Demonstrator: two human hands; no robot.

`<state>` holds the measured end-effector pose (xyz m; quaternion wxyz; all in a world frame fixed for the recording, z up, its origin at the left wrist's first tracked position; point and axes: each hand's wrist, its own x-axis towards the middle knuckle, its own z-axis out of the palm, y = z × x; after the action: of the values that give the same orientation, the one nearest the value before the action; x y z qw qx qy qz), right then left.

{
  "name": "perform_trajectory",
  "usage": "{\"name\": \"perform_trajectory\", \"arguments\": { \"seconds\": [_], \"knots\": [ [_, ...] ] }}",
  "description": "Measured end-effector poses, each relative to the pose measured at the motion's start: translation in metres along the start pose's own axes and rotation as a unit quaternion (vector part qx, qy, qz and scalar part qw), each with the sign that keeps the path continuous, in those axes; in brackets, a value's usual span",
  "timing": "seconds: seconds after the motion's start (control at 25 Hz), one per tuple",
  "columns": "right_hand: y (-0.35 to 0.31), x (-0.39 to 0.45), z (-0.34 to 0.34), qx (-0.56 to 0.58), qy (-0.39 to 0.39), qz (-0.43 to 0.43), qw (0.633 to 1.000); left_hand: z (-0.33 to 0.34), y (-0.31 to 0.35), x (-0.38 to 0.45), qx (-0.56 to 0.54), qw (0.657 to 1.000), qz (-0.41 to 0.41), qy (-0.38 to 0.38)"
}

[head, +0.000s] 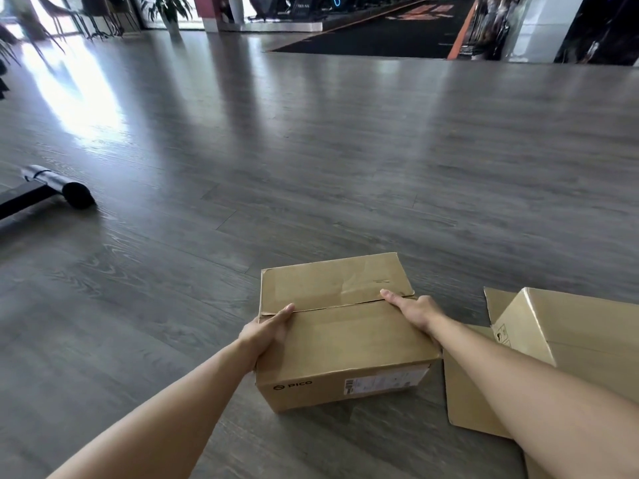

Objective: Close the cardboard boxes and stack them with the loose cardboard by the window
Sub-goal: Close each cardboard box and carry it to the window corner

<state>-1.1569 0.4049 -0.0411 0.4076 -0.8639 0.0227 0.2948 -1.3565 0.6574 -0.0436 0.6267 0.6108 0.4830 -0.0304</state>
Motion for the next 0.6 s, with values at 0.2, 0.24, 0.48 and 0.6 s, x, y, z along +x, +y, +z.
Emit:
{"name": "perform_trajectory", "arguments": {
  "seconds": [0.2, 0.24, 0.48, 0.6],
  "knots": [
    [-0.037, -0.023, -0.041, 0.066, 0.033, -0.072, 0.995, 0.011, 0.051, -0.021, -0.027, 0.995, 0.092, 0.017],
    [-0.050, -0.029, -0.053, 0.086, 0.040, -0.091, 0.991, 0.012, 0.066, -0.029, -0.029, 0.993, 0.111, 0.021],
    [-0.158, -0.097, -0.156, 0.126, 0.094, -0.142, 0.977, 0.006, 0.197, -0.109, -0.034, 0.982, 0.181, 0.046],
    [-0.231, -0.171, -0.229, 0.128, 0.108, -0.134, 0.977, -0.011, 0.294, -0.203, -0.032, 0.980, 0.190, 0.050]
  ]
}}
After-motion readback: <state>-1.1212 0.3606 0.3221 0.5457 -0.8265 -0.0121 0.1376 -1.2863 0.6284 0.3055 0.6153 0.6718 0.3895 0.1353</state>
